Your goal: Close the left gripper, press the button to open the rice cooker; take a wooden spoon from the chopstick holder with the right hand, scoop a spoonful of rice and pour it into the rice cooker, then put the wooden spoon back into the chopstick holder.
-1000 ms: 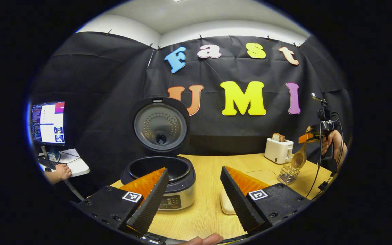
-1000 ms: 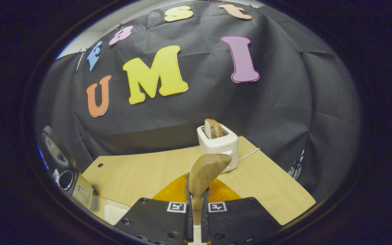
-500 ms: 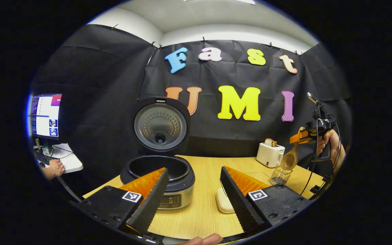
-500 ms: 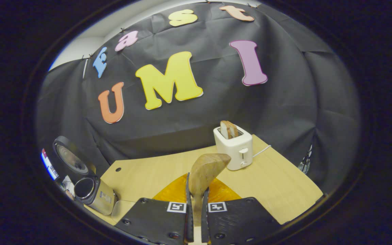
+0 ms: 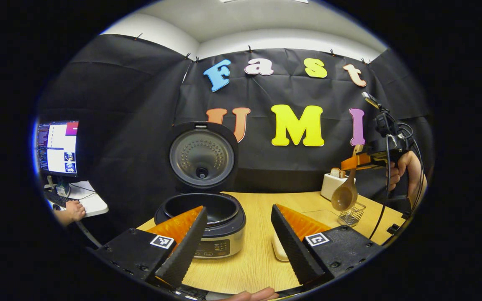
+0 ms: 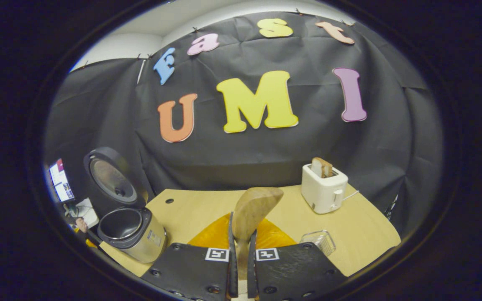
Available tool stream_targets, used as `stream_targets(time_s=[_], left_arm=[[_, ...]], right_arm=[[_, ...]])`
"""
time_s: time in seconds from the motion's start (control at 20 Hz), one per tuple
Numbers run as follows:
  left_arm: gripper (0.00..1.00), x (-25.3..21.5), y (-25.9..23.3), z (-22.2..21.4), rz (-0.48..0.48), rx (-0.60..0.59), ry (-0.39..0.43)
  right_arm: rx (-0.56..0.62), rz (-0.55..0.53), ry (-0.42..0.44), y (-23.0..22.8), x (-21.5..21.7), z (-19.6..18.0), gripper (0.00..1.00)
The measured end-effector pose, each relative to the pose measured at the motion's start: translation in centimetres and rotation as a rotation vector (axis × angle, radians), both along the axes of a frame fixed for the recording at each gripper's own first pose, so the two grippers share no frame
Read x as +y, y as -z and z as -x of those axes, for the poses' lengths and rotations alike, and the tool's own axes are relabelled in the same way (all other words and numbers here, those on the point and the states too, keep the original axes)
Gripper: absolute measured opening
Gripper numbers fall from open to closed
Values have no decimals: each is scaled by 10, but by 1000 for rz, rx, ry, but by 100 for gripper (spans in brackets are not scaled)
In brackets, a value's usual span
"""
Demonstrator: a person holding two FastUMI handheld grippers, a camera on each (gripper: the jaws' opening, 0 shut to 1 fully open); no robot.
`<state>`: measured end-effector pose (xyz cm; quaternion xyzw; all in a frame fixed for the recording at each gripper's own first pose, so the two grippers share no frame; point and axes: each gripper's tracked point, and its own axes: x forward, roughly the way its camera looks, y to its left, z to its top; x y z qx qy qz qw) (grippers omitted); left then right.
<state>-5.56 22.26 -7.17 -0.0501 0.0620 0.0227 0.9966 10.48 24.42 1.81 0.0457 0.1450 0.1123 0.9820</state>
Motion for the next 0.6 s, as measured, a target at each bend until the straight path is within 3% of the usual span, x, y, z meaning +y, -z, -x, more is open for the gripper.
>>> stream_targets(time_s=[0.15, 0.6], left_arm=[[97, -9, -2, 1, 4, -5, 28], [97, -10, -3, 1, 48, -1, 36]], right_arm=[[18, 72, -2, 33, 23, 3, 7], [27, 202, 125, 102, 34, 3, 10]])
